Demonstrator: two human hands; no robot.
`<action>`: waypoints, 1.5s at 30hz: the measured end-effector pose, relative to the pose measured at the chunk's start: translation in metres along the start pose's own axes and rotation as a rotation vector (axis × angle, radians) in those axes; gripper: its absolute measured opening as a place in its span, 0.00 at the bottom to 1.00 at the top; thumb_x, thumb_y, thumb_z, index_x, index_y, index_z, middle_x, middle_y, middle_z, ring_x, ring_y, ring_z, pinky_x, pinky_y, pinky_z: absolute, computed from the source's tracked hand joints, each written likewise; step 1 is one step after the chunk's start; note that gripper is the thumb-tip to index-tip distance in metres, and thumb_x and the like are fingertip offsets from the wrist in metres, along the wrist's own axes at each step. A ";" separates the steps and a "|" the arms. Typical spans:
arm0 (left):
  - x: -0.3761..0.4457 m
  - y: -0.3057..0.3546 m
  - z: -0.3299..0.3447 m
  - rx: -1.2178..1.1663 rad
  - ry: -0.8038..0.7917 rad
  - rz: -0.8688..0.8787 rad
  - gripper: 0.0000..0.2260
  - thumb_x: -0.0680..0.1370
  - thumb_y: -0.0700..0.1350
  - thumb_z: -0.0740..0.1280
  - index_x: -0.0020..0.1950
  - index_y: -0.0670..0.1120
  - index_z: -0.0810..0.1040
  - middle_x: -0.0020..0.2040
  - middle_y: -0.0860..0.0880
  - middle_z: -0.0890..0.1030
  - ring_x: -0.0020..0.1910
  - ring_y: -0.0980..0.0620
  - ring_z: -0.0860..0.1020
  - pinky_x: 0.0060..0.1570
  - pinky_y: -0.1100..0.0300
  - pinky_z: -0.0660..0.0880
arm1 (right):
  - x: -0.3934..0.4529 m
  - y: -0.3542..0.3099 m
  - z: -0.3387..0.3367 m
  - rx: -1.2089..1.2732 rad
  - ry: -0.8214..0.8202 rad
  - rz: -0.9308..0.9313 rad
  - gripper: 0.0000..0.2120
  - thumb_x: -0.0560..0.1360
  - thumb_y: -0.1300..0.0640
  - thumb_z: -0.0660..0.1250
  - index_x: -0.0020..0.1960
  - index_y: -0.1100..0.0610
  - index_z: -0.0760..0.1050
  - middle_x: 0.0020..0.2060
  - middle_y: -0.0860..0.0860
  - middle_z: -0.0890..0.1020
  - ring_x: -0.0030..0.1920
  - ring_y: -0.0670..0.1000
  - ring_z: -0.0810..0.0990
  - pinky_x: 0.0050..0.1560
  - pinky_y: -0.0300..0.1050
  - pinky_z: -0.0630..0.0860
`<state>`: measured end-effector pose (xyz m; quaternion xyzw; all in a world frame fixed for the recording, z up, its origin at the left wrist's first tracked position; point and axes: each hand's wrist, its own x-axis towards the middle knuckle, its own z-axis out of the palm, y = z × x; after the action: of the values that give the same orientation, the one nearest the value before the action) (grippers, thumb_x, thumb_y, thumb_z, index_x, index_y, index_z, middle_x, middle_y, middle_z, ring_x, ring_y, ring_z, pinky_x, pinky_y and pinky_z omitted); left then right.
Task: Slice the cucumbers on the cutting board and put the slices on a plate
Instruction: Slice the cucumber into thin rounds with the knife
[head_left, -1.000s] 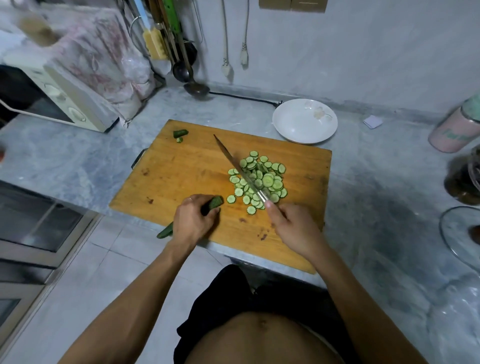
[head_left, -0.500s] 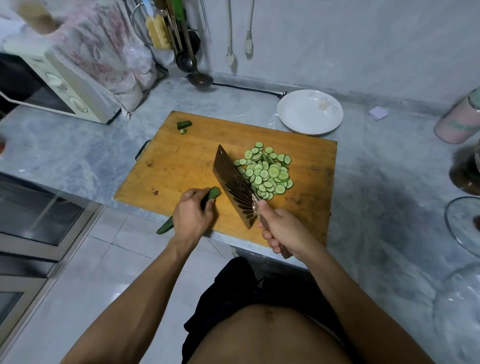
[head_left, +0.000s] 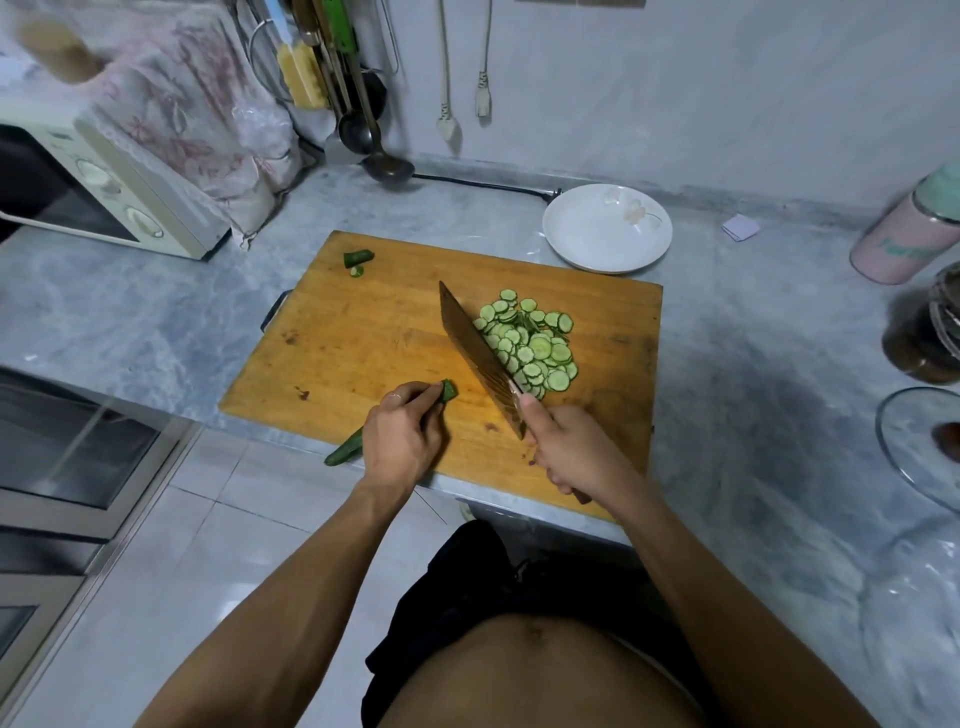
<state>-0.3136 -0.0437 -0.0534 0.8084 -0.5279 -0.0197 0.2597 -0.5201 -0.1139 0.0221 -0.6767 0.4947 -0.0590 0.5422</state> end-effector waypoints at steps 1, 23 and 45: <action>0.000 -0.001 0.000 0.014 -0.002 0.003 0.12 0.75 0.43 0.68 0.58 0.46 0.83 0.53 0.48 0.83 0.47 0.43 0.80 0.39 0.55 0.76 | -0.002 0.000 0.003 -0.002 -0.003 -0.008 0.37 0.82 0.36 0.49 0.48 0.71 0.76 0.29 0.55 0.74 0.26 0.52 0.72 0.27 0.42 0.70; 0.014 0.001 0.000 -0.040 0.028 -0.061 0.10 0.77 0.45 0.69 0.56 0.46 0.84 0.53 0.49 0.84 0.48 0.45 0.81 0.41 0.58 0.76 | -0.022 -0.014 0.027 -0.169 0.033 -0.110 0.26 0.83 0.38 0.49 0.38 0.56 0.71 0.36 0.53 0.77 0.38 0.54 0.75 0.40 0.49 0.70; 0.012 -0.008 0.009 -0.039 0.042 0.046 0.11 0.76 0.45 0.65 0.54 0.45 0.85 0.52 0.48 0.84 0.47 0.43 0.79 0.38 0.53 0.79 | -0.008 -0.025 0.036 -0.084 -0.041 0.008 0.27 0.83 0.36 0.45 0.35 0.52 0.66 0.33 0.50 0.70 0.41 0.54 0.74 0.50 0.56 0.79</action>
<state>-0.3039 -0.0554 -0.0621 0.7911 -0.5402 -0.0073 0.2869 -0.4869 -0.0858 0.0304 -0.6979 0.4881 -0.0221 0.5236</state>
